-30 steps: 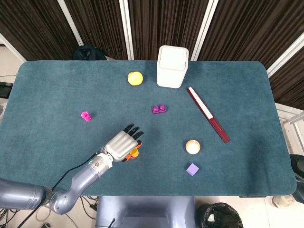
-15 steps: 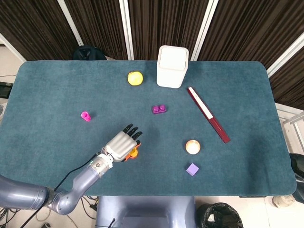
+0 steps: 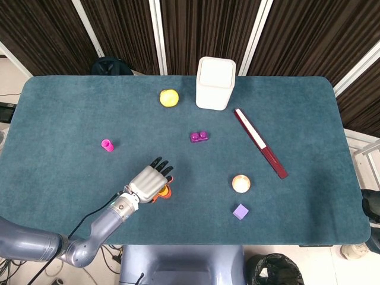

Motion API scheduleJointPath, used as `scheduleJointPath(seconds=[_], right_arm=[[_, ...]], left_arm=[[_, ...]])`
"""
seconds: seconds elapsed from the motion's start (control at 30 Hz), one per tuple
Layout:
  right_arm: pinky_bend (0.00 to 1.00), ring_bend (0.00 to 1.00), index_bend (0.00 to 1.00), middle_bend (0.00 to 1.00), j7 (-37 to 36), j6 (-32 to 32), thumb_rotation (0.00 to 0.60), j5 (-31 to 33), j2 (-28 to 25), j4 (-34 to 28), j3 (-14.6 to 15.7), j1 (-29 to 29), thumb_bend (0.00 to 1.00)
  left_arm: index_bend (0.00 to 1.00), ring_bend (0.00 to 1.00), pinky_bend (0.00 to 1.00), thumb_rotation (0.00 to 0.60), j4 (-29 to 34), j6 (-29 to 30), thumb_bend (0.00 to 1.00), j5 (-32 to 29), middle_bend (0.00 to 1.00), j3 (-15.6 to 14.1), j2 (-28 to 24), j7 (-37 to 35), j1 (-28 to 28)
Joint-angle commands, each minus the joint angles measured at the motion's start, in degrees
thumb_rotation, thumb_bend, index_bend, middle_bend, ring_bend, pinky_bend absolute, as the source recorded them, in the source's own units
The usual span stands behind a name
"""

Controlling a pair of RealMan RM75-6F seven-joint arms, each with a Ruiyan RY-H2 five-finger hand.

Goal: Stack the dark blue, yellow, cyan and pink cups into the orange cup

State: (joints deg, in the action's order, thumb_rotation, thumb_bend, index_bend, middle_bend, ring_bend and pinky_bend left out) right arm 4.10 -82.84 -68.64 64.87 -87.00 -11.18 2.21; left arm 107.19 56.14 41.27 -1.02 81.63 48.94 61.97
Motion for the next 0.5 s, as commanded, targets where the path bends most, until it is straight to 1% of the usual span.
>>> scheduleJointPath(seconds=[0.03,0.17,0.3,0.43,0.5], right_arm=[[0.02,0.04,0.04,0.00,0.0,0.0,0.600,-0.1,0.0,0.0,0.0,0.0,0.42],[0.02,0.04,0.04,0.00,0.0,0.3,0.600,0.0,0.1,0.1,0.1,0.1,0.42],[0.02,0.04,0.04,0.00,0.1,0.5,0.600,0.1,0.2,0.3,0.1,0.2,0.42],[0.02,0.04,0.04,0.00,0.3,0.4,0.600,0.1,0.3,0.3,0.1,0.2,0.42],[0.02,0.04,0.04,0.00,0.4,0.4,0.600,0.1,0.3,0.2,0.1,0.2,0.42]], left_arm=[[0.13,0.00,0.00,0.600,1.5,-0.5,0.21,0.6,0.07,-0.4,-1.7,0.0,0.2],[0.15,0.00,0.00,0.600,4.4,0.3,0.21,3.8,0.08,-0.8,-4.8,-2.0,-1.1],[0.19,0.00,0.00,0.600,7.0,1.4,0.21,9.8,0.08,-2.1,-8.5,-6.0,-3.9],[0.20,0.00,0.00,0.600,7.3,2.9,0.21,17.2,0.08,-5.1,-12.4,-11.0,-7.9],[0.20,0.00,0.00,0.600,6.9,3.1,0.21,19.2,0.08,-6.4,-13.8,-12.9,-9.4]])
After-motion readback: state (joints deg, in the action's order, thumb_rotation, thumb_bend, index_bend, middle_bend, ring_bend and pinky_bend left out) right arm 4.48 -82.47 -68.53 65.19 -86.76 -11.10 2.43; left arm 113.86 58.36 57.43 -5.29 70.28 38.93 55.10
